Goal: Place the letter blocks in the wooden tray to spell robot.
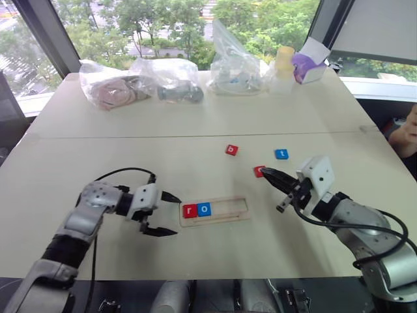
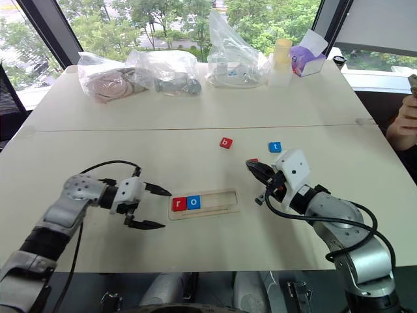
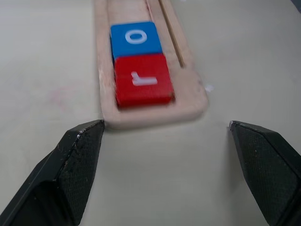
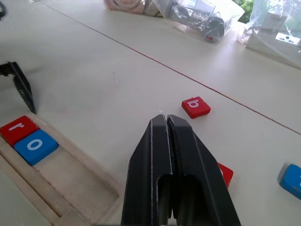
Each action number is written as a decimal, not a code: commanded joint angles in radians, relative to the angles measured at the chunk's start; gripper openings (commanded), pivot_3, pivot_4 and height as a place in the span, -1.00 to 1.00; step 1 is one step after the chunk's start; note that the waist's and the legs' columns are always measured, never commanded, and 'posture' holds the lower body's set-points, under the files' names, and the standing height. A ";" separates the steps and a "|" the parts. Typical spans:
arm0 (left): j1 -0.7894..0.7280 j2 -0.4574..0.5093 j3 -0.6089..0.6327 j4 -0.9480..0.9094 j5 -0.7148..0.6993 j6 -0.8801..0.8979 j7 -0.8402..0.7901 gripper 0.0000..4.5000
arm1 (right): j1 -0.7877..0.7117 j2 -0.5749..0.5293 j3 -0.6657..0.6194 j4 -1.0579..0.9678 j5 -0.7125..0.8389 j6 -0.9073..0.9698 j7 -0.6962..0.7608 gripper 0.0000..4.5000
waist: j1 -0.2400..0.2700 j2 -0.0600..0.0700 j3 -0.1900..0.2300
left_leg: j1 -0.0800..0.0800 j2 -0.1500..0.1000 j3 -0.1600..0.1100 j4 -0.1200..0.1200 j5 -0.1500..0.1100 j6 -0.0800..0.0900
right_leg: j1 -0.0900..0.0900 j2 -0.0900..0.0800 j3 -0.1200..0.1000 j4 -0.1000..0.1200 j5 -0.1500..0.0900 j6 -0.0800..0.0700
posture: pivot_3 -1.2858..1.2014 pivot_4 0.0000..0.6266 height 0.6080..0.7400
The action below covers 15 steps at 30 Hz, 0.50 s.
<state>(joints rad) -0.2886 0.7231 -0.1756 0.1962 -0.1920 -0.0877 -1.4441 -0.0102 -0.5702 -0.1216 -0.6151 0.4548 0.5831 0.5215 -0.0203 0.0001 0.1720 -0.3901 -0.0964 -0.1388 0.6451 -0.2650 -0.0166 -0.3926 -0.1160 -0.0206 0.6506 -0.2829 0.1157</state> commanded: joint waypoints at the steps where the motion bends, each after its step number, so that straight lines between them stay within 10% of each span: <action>1: 0.065 0.068 0.037 -0.028 -0.007 0.058 0.013 0.98 | -0.039 0.008 0.018 0.022 -0.008 -0.019 0.002 -1.00 | 0.003 0.000 0.000 | 0.000 0.000 0.000 0.000 0.000 0.000 | 0.000 0.000 0.000 0.000 0.000 0.000 | 0.03 -0.52 1.00; 15: 0.079 0.081 0.238 -0.208 -0.208 0.378 0.215 0.98 | -0.341 0.166 0.158 0.220 -0.106 0.153 -0.177 -1.00 | 0.007 0.000 0.002 | -0.002 0.001 0.000 0.000 0.001 -0.002 | -0.004 0.002 0.001 0.000 0.001 -0.001 | 0.03 -0.52 1.00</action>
<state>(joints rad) -0.2042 0.8028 0.0268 0.0339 -0.3617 0.2555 -1.2509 -0.3323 -0.4096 0.0384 -0.3901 0.3564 0.7124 0.3719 -0.0135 0.0002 0.1739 -0.3924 -0.0951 -0.1387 0.6450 -0.2638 -0.0188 -0.3971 -0.1135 -0.0194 0.6504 -0.2819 0.1143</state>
